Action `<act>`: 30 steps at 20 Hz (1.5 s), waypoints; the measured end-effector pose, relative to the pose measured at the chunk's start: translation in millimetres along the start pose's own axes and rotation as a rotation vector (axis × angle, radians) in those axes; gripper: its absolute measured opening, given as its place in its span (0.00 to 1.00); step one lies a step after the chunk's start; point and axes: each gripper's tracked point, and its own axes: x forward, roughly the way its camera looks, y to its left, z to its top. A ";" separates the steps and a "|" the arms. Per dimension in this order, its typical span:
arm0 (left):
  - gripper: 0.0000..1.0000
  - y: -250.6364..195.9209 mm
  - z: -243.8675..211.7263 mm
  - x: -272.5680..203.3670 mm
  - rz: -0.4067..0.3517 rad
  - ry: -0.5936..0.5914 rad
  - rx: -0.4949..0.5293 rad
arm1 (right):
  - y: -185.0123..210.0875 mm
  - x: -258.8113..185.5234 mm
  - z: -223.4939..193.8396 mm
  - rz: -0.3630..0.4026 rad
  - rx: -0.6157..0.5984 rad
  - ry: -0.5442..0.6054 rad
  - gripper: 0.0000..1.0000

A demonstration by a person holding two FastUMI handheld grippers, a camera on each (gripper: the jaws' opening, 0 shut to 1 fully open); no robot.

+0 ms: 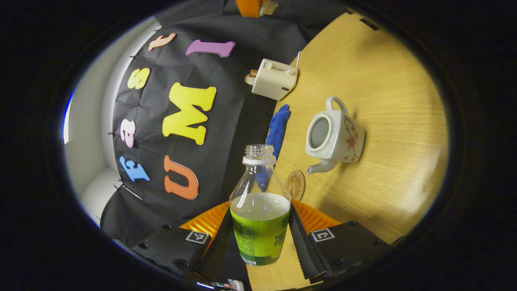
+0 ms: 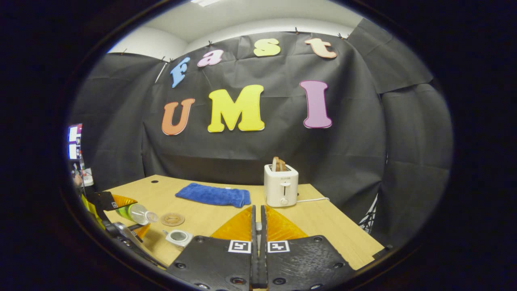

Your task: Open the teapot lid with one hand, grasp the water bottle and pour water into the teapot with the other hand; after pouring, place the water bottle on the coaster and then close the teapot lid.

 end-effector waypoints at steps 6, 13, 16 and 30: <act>0.76 -3.0 12.5 0.7 -0.039 0.023 0.171 | -6.0 1.0 -3.9 -0.005 0.009 0.015 0.00; 0.76 -6.4 14.8 2.0 -0.086 0.051 0.372 | -14.6 0.6 -3.4 -0.016 0.024 0.023 0.00; 0.76 -1.0 18.2 3.4 -0.079 0.064 0.433 | -12.3 -2.0 -3.6 -0.010 0.016 0.023 0.00; 0.76 5.5 31.7 6.3 -0.057 0.070 0.569 | -16.0 0.4 -7.2 -0.005 0.010 0.033 0.00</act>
